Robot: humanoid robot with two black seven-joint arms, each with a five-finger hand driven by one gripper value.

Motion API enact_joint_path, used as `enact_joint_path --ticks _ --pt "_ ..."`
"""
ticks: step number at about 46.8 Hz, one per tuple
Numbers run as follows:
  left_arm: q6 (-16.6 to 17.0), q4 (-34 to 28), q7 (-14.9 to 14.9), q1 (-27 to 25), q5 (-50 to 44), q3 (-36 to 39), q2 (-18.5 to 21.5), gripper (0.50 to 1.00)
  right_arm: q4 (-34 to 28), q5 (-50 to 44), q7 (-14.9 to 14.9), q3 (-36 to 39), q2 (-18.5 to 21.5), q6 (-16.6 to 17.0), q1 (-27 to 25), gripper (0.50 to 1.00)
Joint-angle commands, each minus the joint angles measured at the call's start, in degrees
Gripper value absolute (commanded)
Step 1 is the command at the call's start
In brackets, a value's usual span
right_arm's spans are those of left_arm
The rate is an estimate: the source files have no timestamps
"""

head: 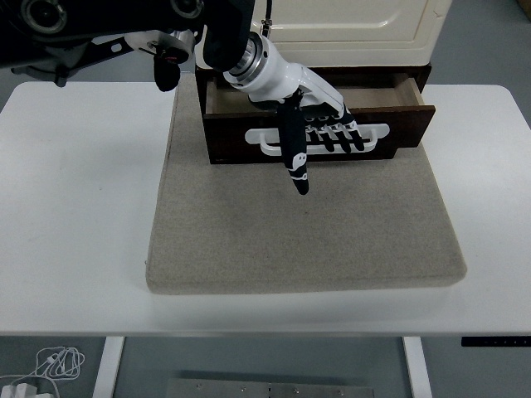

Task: Open the drawer under the combination cabinet

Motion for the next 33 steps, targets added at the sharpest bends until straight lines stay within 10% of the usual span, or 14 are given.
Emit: enact_joint_path --ticks 1,33 --pt "-0.06 0.01 -0.07 -0.01 -0.02 -0.18 0.00 1.000 0.01 0.00 0.00 0.00 0.00 0.00 0.00 0.928" --pt "5.56 0.45 -0.07 0.25 -0.55 -1.85 -0.35 0.999 0.01 0.09 0.00 0.00 0.00 0.00 0.00 0.928"
